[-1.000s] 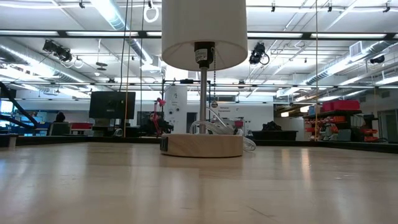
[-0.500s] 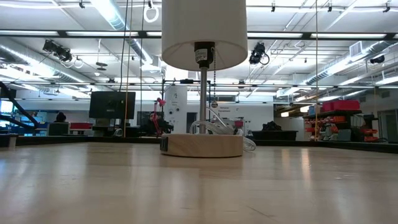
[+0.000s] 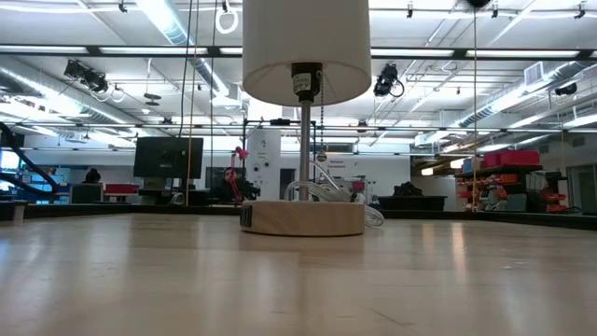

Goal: Pick & Place USB Port
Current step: Return to Home Position

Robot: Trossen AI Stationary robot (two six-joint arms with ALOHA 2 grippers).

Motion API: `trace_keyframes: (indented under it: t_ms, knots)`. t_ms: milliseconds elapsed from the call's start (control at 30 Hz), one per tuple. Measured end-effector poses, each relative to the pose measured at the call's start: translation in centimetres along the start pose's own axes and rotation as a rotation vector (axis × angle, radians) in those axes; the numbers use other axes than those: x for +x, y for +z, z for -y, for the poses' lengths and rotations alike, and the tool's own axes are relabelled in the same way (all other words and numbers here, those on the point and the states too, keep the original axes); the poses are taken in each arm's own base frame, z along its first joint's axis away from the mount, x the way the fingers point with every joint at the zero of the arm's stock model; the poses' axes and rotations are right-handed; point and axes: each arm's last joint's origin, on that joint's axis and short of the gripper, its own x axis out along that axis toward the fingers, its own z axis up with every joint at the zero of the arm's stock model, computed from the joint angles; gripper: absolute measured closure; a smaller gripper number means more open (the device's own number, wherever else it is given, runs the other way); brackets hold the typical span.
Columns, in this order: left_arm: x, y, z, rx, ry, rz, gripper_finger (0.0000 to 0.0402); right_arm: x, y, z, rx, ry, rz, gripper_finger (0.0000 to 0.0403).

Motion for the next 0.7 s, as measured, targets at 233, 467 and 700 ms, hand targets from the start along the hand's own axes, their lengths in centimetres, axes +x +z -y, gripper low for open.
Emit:
trace_keyframes:
  t_ms: [233, 467, 700]
  knots:
    - [5.3, -5.1, -1.4, -0.015, 0.162, -0.105, 0.0342, 3.7, -4.0, 5.4, 0.077, 0.337, 0.102, 0.0266]
    - [5.9, -7.1, -6.3, -0.190, 0.218, 0.008, 0.0342, 0.4, -4.5, 12.8, 0.118, 0.426, 0.355, 0.0266]
    - [6.8, -9.5, -10.3, -0.326, 0.278, 0.038, 0.0342, -4.0, -5.9, 16.9, 0.012, 0.339, 0.577, 0.0266]
